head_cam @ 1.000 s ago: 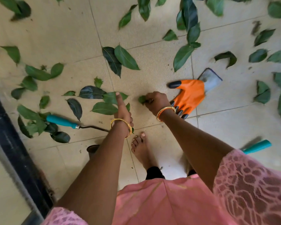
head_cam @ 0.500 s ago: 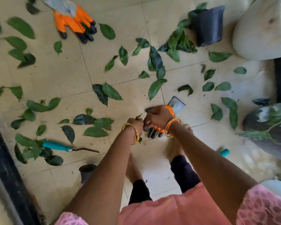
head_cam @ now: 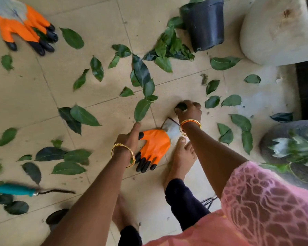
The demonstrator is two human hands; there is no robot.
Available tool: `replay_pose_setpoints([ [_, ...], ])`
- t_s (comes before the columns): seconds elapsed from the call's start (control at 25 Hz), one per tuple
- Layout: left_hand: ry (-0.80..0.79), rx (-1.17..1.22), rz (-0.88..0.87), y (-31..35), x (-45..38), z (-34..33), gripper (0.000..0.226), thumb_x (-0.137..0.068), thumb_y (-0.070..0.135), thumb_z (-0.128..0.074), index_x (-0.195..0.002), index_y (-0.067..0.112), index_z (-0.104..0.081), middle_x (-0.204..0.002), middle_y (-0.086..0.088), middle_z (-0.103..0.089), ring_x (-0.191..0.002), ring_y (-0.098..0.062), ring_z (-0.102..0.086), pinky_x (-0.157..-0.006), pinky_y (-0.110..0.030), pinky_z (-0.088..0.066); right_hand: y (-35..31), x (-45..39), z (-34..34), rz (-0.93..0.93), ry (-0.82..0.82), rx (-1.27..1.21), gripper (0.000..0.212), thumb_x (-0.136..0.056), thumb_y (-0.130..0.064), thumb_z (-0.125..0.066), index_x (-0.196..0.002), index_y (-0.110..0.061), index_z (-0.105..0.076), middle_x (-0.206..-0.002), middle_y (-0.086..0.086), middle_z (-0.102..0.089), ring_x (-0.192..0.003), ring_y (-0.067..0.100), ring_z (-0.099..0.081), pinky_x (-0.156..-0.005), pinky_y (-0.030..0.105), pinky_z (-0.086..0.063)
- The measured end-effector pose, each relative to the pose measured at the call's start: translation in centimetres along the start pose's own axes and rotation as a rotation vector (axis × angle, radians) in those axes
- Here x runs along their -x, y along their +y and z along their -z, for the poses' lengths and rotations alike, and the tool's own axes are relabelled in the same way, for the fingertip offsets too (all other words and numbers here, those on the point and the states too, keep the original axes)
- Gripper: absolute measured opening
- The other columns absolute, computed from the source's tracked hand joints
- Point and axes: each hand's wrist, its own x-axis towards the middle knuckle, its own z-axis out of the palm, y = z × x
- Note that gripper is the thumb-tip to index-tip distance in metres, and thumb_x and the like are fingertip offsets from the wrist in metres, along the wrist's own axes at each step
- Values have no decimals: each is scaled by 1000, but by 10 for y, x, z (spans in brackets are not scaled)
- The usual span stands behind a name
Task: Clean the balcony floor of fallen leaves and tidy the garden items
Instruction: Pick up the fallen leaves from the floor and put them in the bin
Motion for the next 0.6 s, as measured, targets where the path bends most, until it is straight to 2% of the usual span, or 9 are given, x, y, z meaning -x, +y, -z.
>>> replay_pose_setpoints([
  [0.04, 15, -31, -4, 4, -1, -7, 55, -89, 57, -44, -92, 5, -64, -82, -16, -64, -68, -35, -58, -61, -33, -38, 1, -3, -2, 18, 27, 15, 34, -90, -14, -56, -124, -10, -57, -136, 16, -38, -121, 37, -42, -102, 40, -38],
  [0.12, -4, -40, 34, 16, 3, -20, 46, -99, 35, -38, -111, -5, -58, -118, -27, -59, -87, -34, -55, -74, -37, -42, 5, -7, -1, 45, 51, 63, 29, -90, -2, -48, -116, -1, -60, -129, 18, -43, -113, 37, -48, -97, 38, -41],
  [0.16, -49, -85, 58, 21, 2, -28, 42, -103, 22, -33, -124, -9, -51, -135, -28, -48, -112, -39, -53, -84, -35, -42, 8, -7, 1, 54, 29, 97, 29, -89, 2, -46, -114, 1, -61, -124, 19, -48, -109, 38, -51, -94, 37, -43],
  [0.24, -38, -114, 83, 33, 8, -38, 42, -103, 15, -30, -134, -11, -42, -141, -24, -44, -125, -36, -48, -95, -30, -42, 13, -3, 9, 76, -55, 92, 28, -86, 4, -47, -107, 0, -67, -113, 20, -59, -104, 37, -56, -88, 34, -45],
  [0.32, -98, -40, 91, 45, 17, -46, 43, -102, 19, -32, -131, -10, -46, -129, -23, -55, -102, -30, -66, -81, -30, -54, 12, 8, 23, 25, -144, -88, 22, -81, 1, -56, -94, -6, -72, -101, 16, -68, -95, 31, -62, -84, 28, -48],
  [0.36, -150, -50, 90, 54, 27, -51, 41, -102, 15, -32, -131, -10, -45, -117, -24, -58, -92, -24, -69, -70, -22, -51, 11, 15, 33, -45, -191, -212, 16, -78, -1, -62, -88, -10, -72, -96, 13, -70, -90, 26, -64, -80, 25, -49],
  [0.44, -198, -50, 72, 70, 48, -59, 37, -101, 5, -29, -131, -8, -46, -92, -26, -58, -89, -16, -67, -64, -21, -44, 6, 32, 55, -193, -311, -407, 19, -72, -6, -75, -84, -17, -66, -94, 10, -70, -85, 20, -64, -68, 21, -50],
  [0.52, -189, -59, 50, 86, 67, -68, 38, -102, 10, -30, -129, -5, -51, -101, -27, -63, -85, -22, -68, -71, -34, -54, 2, 45, 74, -279, -408, -531, 30, -69, -9, -80, -88, -17, -59, -92, 8, -68, -80, 18, -63, -54, 19, -46],
  [0.6, -185, -119, 20, 99, 85, -75, 45, -105, 24, -26, -129, -4, -51, -120, -24, -60, -87, -33, -64, -63, -39, -49, -3, 51, 89, -333, -424, -596, 34, -69, -10, -82, -90, -15, -55, -88, 8, -66, -76, 19, -62, -55, 22, -50],
])
